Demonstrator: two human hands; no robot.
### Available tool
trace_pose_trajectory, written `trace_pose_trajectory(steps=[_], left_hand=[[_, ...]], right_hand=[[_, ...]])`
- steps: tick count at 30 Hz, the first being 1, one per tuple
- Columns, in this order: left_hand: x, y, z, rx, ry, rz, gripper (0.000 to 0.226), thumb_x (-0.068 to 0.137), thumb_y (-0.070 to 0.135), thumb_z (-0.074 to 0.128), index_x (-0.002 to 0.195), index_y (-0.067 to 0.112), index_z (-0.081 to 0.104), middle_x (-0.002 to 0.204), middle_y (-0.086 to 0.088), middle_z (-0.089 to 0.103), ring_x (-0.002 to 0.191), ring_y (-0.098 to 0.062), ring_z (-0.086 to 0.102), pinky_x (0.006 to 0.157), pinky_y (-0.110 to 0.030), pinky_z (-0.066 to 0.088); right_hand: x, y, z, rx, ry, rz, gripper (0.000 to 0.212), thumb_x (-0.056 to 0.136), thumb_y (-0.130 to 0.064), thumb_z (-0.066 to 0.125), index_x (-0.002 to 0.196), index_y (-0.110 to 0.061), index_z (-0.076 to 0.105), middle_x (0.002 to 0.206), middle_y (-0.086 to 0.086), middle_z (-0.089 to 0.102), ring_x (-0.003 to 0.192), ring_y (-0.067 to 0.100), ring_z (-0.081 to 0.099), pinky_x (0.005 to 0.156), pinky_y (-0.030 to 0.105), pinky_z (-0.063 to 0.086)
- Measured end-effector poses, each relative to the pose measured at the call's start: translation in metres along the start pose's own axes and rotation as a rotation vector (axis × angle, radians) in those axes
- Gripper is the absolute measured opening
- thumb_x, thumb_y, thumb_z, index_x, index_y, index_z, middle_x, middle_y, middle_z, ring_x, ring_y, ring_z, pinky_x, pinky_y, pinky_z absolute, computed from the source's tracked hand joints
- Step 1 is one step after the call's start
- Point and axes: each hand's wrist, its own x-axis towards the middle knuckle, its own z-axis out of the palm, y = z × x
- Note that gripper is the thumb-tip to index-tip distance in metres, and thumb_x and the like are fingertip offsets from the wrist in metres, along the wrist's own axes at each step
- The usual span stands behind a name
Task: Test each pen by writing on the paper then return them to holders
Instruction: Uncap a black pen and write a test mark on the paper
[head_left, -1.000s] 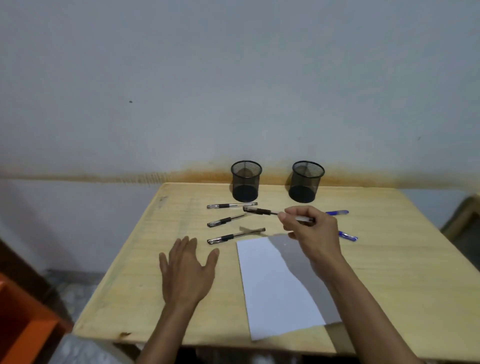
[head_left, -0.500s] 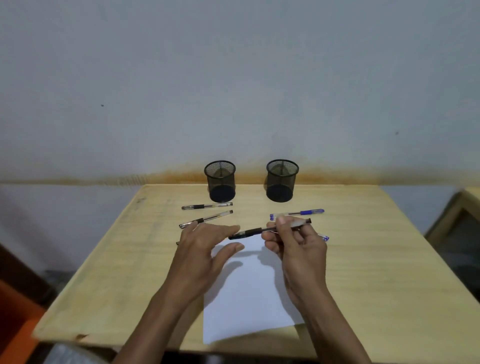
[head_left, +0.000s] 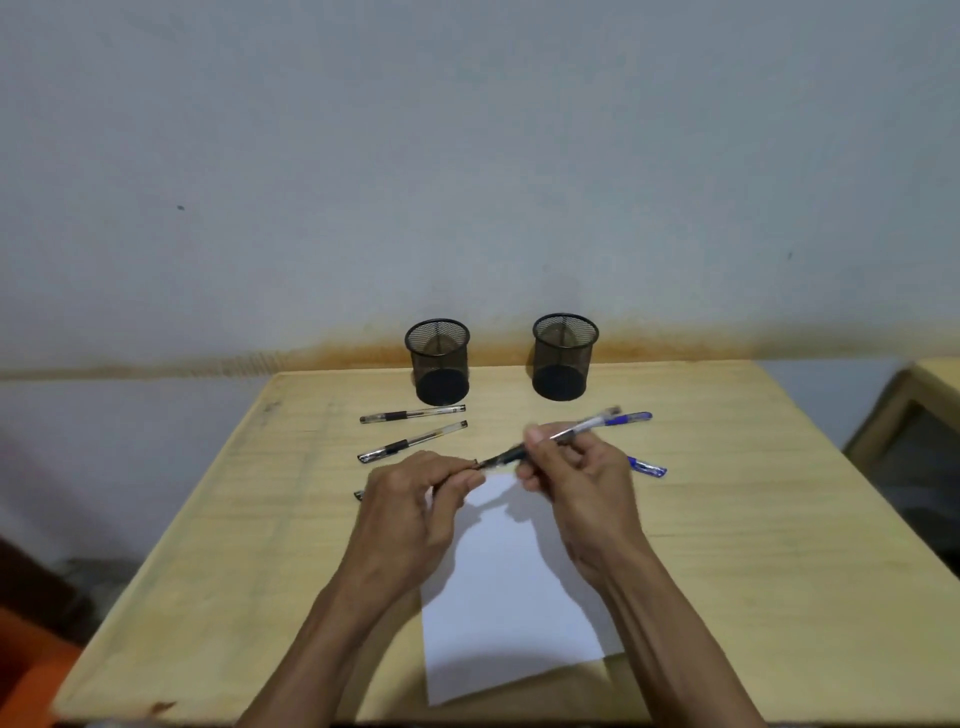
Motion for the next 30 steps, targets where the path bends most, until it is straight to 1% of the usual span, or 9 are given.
trace_pose_trajectory(steps=[3,6,9,13,16,19,23,26,30], left_hand=[[-0.007,-0.03,-0.041,-0.004,0.051,-0.264,0.017,0.089,0.024,0.071,0.075,0.031,0.075,0.063,0.019,0.069,0.063,0.002,0.064,0.057,-0.01,0.041],[-0.021,-0.064,-0.064,0.126,0.063,-0.413,0.014,0.09,0.023,0.069,0.078,0.027,0.075,0.066,0.011,0.071,0.068,-0.01,0.066,0.059,-0.021,0.047],[-0.023,-0.087,-0.055,0.222,0.071,-0.436,0.01,0.093,0.026,0.065,0.088,0.023,0.073,0.069,0.005,0.071,0.072,-0.018,0.066,0.067,-0.035,0.051],[-0.011,-0.111,-0.042,0.316,0.086,-0.502,0.012,0.093,0.033,0.063,0.084,0.025,0.063,0.067,0.005,0.066,0.069,-0.023,0.061,0.063,-0.037,0.05],[-0.001,-0.118,-0.036,0.329,0.086,-0.47,0.011,0.092,0.03,0.065,0.085,0.023,0.069,0.081,0.003,0.068,0.083,-0.025,0.062,0.073,-0.041,0.051],[0.009,-0.117,-0.031,0.333,0.072,-0.379,0.011,0.095,0.028,0.063,0.095,0.022,0.073,0.097,0.003,0.062,0.096,-0.021,0.054,0.085,-0.042,0.045],[0.018,-0.118,-0.024,0.453,-0.075,-0.38,0.023,0.098,0.034,0.057,0.083,0.024,0.072,0.077,0.004,0.059,0.087,-0.025,0.058,0.076,-0.038,0.036],[0.017,-0.123,-0.027,0.443,0.006,-0.439,0.017,0.095,0.035,0.062,0.095,0.021,0.073,0.083,0.002,0.07,0.088,-0.025,0.062,0.084,-0.039,0.039],[0.01,-0.127,-0.033,0.491,0.056,-0.499,0.018,0.093,0.033,0.066,0.083,0.02,0.072,0.08,0.003,0.069,0.084,-0.023,0.063,0.083,-0.037,0.034]], right_hand=[[0.039,-0.017,-0.021,0.152,0.195,-0.055,0.011,0.096,-0.01,0.067,0.086,-0.006,0.067,0.055,-0.002,0.066,0.053,0.01,0.057,0.055,0.016,0.051],[0.058,-0.022,-0.024,0.06,0.169,-0.082,0.011,0.096,-0.011,0.067,0.087,-0.006,0.066,0.059,-0.001,0.067,0.053,0.012,0.058,0.056,0.019,0.053],[0.049,-0.001,0.003,-0.05,0.07,-0.066,0.009,0.095,-0.015,0.069,0.091,-0.007,0.068,0.064,0.005,0.067,0.058,0.014,0.061,0.064,0.028,0.055],[0.027,0.022,0.019,-0.095,0.061,-0.039,0.01,0.094,-0.018,0.07,0.092,-0.008,0.07,0.069,0.009,0.068,0.064,0.018,0.062,0.071,0.034,0.054],[0.017,0.026,0.016,-0.103,0.084,-0.057,0.008,0.094,-0.018,0.07,0.091,-0.011,0.07,0.068,0.007,0.069,0.065,0.018,0.064,0.07,0.034,0.055],[0.012,0.024,0.007,-0.098,0.12,-0.075,0.008,0.094,-0.016,0.069,0.093,-0.008,0.071,0.064,0.003,0.069,0.062,0.014,0.065,0.068,0.032,0.054],[0.008,0.02,0.001,-0.101,0.129,-0.086,0.008,0.094,-0.015,0.069,0.09,-0.009,0.071,0.061,0.0,0.067,0.06,0.013,0.064,0.068,0.033,0.053],[0.005,0.02,-0.003,-0.109,0.131,-0.097,0.01,0.094,-0.018,0.07,0.088,-0.011,0.072,0.062,0.0,0.068,0.062,0.014,0.065,0.069,0.033,0.055],[0.002,0.023,-0.004,-0.105,0.141,-0.092,0.01,0.093,-0.018,0.071,0.089,-0.009,0.072,0.064,0.001,0.069,0.063,0.015,0.065,0.069,0.034,0.055]])
